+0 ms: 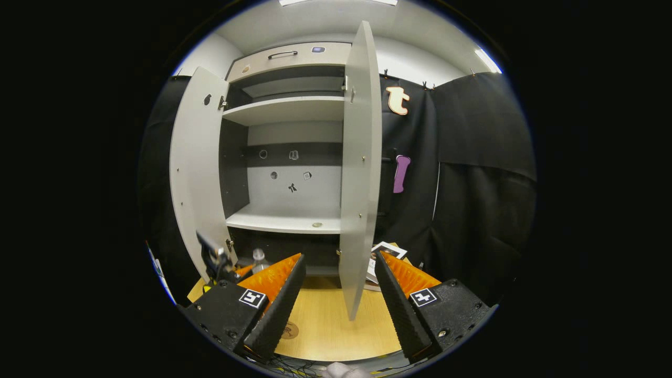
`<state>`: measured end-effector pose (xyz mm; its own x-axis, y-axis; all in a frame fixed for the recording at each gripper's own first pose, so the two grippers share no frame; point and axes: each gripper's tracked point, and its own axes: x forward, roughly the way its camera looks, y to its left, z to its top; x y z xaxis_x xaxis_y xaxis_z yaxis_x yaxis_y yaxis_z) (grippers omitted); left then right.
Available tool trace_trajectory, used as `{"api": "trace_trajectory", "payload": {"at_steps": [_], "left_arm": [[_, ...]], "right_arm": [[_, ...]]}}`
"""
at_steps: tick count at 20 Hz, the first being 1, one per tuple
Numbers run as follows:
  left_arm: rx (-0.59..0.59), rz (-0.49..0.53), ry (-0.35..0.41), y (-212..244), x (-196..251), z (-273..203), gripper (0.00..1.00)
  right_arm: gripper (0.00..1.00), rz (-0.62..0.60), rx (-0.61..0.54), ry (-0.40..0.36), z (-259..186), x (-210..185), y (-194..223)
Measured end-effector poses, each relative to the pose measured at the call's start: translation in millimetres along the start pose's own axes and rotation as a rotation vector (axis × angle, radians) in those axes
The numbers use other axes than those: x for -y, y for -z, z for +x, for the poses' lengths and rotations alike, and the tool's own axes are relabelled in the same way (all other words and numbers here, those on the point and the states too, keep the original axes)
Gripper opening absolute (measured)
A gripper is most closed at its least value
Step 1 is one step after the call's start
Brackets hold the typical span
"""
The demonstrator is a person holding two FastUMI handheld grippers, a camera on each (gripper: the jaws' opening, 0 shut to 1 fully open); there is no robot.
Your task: Grasp the bottle in the cabinet with the left hand and place it on the coaster, then close the right door with the right hand and the left door with the left hand.
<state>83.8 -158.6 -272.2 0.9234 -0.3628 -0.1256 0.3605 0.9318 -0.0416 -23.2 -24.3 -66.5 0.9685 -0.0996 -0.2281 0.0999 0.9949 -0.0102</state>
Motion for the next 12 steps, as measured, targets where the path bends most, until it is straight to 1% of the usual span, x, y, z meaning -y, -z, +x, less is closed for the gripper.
{"api": "trace_trajectory", "payload": {"at_steps": [2,4,5,8,12], "left_arm": [[-0.002,0.023,0.024,19.8,7.3,-8.9,0.72],[0.015,0.006,0.057,35.5,15.9,-17.7,0.73],[0.000,-0.010,0.074,48.1,19.1,-19.6,0.72],[0.035,-0.062,0.099,55.0,31.0,-30.4,0.73],[0.064,-0.059,0.117,65.0,37.7,-34.1,0.73]], "right_arm": [[0.82,-0.018,-0.016,0.019,-1.1,6.4,3.5],[0.82,-0.032,-0.029,0.039,-3.4,14.6,5.8],[0.82,-0.035,-0.037,0.046,-4.2,17.8,8.0],[0.82,-0.046,-0.059,0.054,-7.1,19.7,15.6],[0.82,-0.077,-0.089,0.043,-10.4,16.8,28.7]]}}
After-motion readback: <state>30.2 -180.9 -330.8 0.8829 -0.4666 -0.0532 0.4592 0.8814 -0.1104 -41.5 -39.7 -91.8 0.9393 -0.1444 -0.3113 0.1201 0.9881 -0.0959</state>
